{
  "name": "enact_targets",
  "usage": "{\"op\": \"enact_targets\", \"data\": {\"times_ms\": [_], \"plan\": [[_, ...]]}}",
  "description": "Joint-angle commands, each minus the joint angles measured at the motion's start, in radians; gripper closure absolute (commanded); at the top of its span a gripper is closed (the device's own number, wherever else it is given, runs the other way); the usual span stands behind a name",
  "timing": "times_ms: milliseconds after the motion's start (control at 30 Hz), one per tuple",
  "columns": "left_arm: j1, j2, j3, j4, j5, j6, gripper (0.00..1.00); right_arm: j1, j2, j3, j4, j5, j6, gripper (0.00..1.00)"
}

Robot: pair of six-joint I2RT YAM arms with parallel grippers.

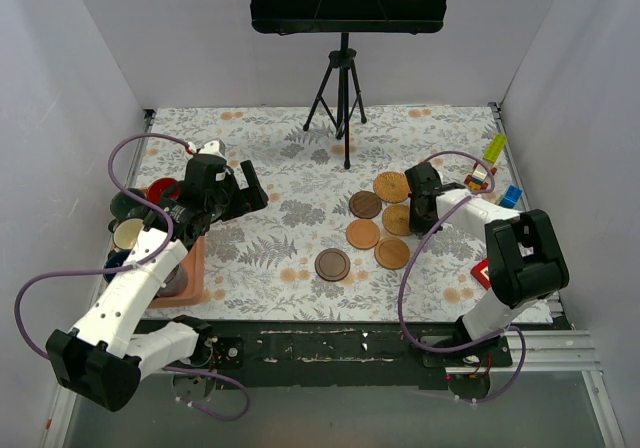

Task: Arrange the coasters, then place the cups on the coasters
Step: Move the coaster to the center of the board.

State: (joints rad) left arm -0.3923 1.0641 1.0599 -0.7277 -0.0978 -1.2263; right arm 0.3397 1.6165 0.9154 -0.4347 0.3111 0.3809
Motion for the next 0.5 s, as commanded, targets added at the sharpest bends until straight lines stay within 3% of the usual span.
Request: {"op": "enact_targets", "data": {"times_ms": [0,467], "plan": [[-0.003,-0.006,0.035,0.01,-0.026,0.016,0.02,-0.007,0.034,0.036,0.037,-0.017,-0.008,0.72],[-0.002,0.007,0.046,0.005,-0.036,0.014,0.02,-0.005,0.011,0.033,-0.015,0.033,0.022,0.7]]}}
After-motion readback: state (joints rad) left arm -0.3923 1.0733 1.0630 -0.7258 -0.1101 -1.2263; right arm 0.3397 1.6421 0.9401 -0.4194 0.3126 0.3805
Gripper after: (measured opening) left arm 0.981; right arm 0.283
